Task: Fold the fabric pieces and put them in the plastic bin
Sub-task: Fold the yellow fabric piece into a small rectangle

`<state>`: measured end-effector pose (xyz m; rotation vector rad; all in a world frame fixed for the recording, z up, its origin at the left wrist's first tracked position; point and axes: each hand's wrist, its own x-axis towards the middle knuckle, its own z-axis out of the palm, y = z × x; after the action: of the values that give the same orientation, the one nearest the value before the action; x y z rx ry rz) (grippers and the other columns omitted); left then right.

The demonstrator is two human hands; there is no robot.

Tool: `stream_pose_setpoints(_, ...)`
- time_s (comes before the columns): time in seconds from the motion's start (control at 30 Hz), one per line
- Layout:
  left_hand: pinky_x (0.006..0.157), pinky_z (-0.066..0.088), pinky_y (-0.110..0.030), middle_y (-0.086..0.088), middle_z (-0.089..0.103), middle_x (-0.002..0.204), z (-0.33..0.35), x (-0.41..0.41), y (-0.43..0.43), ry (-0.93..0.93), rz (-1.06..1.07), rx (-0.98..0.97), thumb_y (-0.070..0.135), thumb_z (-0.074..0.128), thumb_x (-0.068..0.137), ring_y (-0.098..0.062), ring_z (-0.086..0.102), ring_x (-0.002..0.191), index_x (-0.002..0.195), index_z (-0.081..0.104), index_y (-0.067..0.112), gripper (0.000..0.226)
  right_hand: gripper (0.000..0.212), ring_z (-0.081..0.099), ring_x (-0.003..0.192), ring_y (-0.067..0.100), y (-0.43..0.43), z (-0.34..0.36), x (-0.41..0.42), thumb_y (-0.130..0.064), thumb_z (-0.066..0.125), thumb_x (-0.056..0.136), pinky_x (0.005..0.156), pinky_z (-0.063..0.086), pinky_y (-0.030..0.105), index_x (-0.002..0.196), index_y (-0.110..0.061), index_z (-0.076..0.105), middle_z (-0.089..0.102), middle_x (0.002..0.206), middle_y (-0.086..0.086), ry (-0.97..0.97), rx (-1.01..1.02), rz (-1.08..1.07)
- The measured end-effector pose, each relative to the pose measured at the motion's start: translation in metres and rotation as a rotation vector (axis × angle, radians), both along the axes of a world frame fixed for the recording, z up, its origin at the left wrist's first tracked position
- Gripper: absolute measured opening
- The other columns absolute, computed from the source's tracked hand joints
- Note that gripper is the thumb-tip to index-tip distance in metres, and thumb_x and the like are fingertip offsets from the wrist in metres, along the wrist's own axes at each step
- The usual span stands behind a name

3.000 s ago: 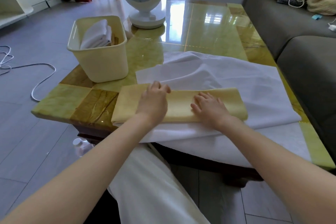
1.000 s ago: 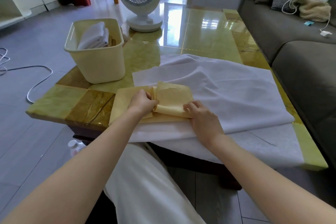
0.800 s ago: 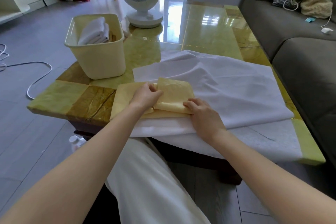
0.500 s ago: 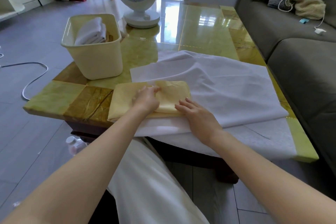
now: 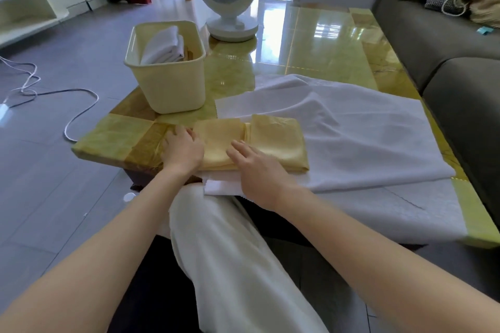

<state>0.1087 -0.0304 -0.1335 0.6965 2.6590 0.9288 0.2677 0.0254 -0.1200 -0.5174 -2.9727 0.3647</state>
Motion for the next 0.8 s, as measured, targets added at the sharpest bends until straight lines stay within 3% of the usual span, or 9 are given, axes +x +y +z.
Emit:
stream_pose_setpoints(0.27, 0.084, 0.038, -0.034, -0.018, 0.054, 0.117, 0.006, -0.009, -0.008, -0.316, 0.023, 0.096, 0.031, 0.034, 0.099, -0.032, 0.052, 0.106, 0.127, 0.045, -0.007, 0.048, 0.047, 0.041, 0.128, 0.026, -0.005, -0.011, -0.014, 0.002, 0.038, 0.086, 0.108, 0.033, 0.035, 0.131, -0.006, 0.044, 0.047, 0.135, 0.010, -0.153, 0.018, -0.032)
stream_pose_setpoints(0.37, 0.082, 0.042, -0.035, -0.010, 0.053, 0.104, 0.011, -0.006, -0.009, -0.349, -0.029, 0.125, 0.027, 0.045, 0.094, -0.026, 0.052, 0.095, 0.126, 0.049, 0.000, 0.042, 0.050, 0.041, 0.129, 0.028, -0.002, -0.007, -0.017, 0.002, 0.036, 0.088, 0.106, 0.036, 0.037, 0.137, -0.008, 0.038, 0.051, 0.133, 0.012, -0.137, -0.122, -0.084)
stream_pose_setpoints(0.43, 0.084, 0.046, -0.038, -0.008, 0.056, 0.103, 0.020, -0.004, -0.006, -0.302, -0.049, 0.209, 0.024, 0.050, 0.091, -0.027, 0.055, 0.097, 0.122, 0.053, 0.005, 0.037, 0.045, 0.048, 0.121, 0.030, 0.002, -0.001, -0.018, -0.004, 0.034, 0.094, 0.098, 0.041, 0.036, 0.138, -0.011, 0.033, 0.052, 0.131, 0.014, -0.035, -0.324, -0.183)
stream_pose_setpoints(0.53, 0.083, 0.049, -0.040, -0.004, 0.060, 0.094, 0.040, 0.009, 0.004, -0.261, -0.101, 0.350, 0.021, 0.053, 0.089, -0.026, 0.060, 0.095, 0.109, 0.055, 0.010, 0.023, 0.029, 0.052, 0.111, 0.023, 0.009, 0.016, -0.020, -0.015, 0.037, 0.099, 0.088, 0.036, 0.025, 0.126, -0.006, 0.043, 0.054, 0.124, 0.012, 0.258, -0.547, -0.295)
stream_pose_setpoints(0.6, 0.078, 0.050, -0.037, 0.003, 0.057, 0.084, 0.054, 0.025, 0.017, -0.238, -0.160, 0.416, 0.021, 0.053, 0.089, -0.020, 0.059, 0.084, 0.103, 0.054, 0.012, 0.017, 0.025, 0.058, 0.097, 0.021, 0.016, 0.030, -0.016, -0.026, 0.039, 0.099, 0.086, 0.043, 0.032, 0.115, -0.008, 0.047, 0.060, 0.110, 0.010, 0.433, -0.733, -0.384)
stream_pose_setpoints(0.67, 0.077, 0.050, -0.035, 0.002, 0.058, 0.081, 0.065, 0.045, 0.033, -0.240, -0.232, 0.456, 0.023, 0.051, 0.091, -0.017, 0.058, 0.078, 0.104, 0.056, 0.011, 0.019, 0.028, 0.063, 0.079, 0.018, 0.027, 0.043, -0.006, -0.035, 0.037, 0.100, 0.074, 0.053, 0.038, 0.108, -0.010, 0.046, 0.063, 0.095, 0.006, 0.545, -0.946, -0.462)
stream_pose_setpoints(0.73, 0.084, 0.051, -0.041, -0.002, 0.062, 0.086, 0.068, 0.062, 0.050, -0.283, -0.313, 0.465, 0.026, 0.045, 0.094, -0.024, 0.061, 0.084, 0.102, 0.058, 0.012, 0.021, 0.036, 0.065, 0.069, 0.016, 0.042, 0.054, 0.009, -0.041, 0.035, 0.099, 0.063, 0.055, 0.033, 0.106, -0.009, 0.049, 0.064, 0.083, 0.004, 0.575, -1.019, -0.527)
stream_pose_setpoints(0.8, 0.090, 0.050, -0.047, -0.007, 0.065, 0.088, 0.067, 0.078, 0.062, -0.323, -0.385, 0.448, 0.026, 0.041, 0.096, -0.029, 0.062, 0.089, 0.095, 0.058, 0.013, 0.022, 0.037, 0.064, 0.065, 0.017, 0.058, 0.057, 0.024, -0.042, 0.039, 0.098, 0.061, 0.055, 0.030, 0.103, -0.007, 0.053, 0.064, 0.080, 0.005, 0.549, -0.981, -0.612)
